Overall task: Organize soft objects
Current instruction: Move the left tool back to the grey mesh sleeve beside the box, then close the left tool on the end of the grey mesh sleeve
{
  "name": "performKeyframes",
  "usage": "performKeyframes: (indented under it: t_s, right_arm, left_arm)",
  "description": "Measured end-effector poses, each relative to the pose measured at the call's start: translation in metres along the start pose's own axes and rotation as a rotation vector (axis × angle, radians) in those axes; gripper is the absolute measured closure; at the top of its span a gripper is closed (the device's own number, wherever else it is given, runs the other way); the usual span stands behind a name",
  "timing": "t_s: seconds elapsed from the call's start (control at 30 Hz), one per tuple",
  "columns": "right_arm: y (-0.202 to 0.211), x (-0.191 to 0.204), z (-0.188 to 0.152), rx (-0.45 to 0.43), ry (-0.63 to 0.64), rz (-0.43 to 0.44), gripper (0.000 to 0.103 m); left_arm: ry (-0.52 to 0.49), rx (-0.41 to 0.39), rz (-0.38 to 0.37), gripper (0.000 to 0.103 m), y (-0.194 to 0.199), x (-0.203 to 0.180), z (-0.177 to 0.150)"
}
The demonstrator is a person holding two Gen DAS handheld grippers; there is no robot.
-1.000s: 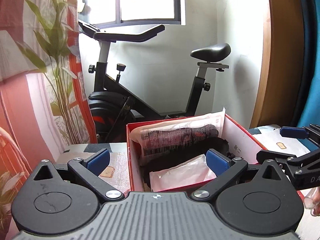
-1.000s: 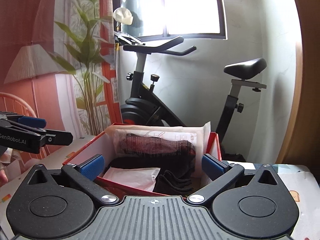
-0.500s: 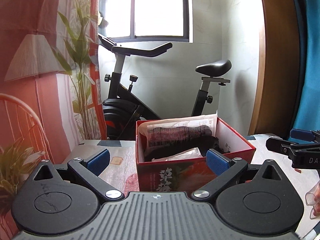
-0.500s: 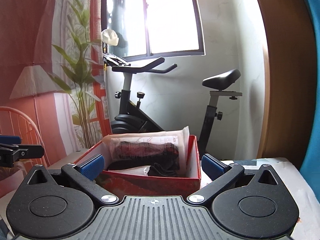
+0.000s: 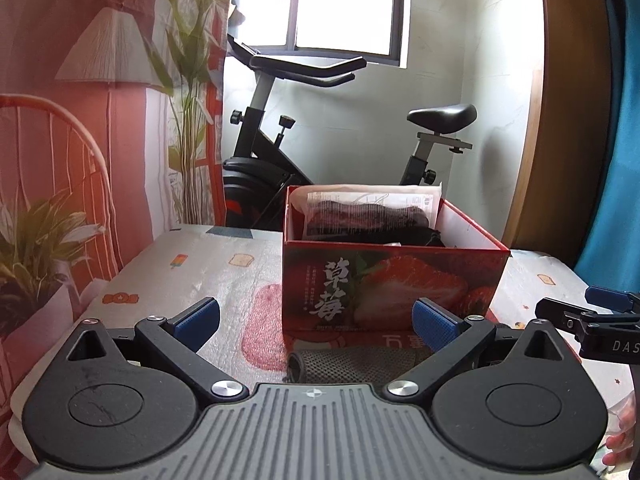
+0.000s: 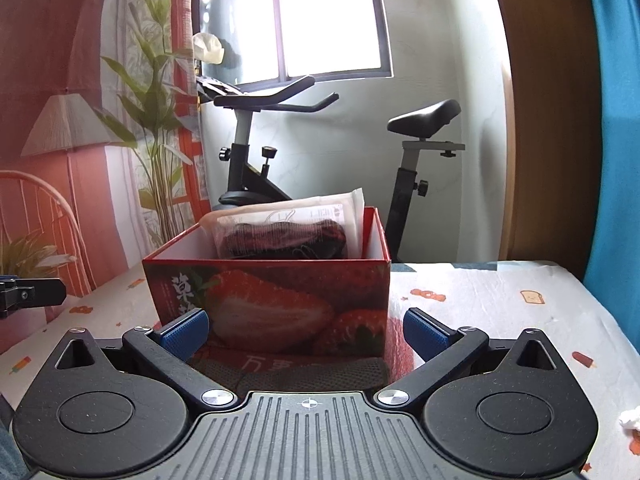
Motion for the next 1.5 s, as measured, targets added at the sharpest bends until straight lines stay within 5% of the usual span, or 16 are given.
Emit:
performKeyframes:
  t_s: [0.37,0.97,1.5]
  right_arm:
    - [-0.005,0.0,-0.015,0.016,0.038,-0.027,0.0]
    - [-0.093,-0.033,-0.052,0.194,-0.022,-0.006,0.001]
    - [-0.156,-0.044,-0.073,0.32,-0.012,0.002,0.016]
  left_arm:
    - [0.059,0.055,0.019,0.0,-0.014,0.014,-0.017]
    - [0.145,0.254,0.007,0.0,-0.096,0.026,-0.057]
    - [0.148,0.342,-0.018,0.006,-0.146,0.015,-0.077]
Point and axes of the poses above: each gripper's, at about its wrist camera, not at the fingertips, and y roughly against the way its jaws point, x to its left, z to its top, the point moved 10 cm from there along -y, roughly the way its jaws point, and after that the axes turned 1 degree about z, right-handed, at the moved point
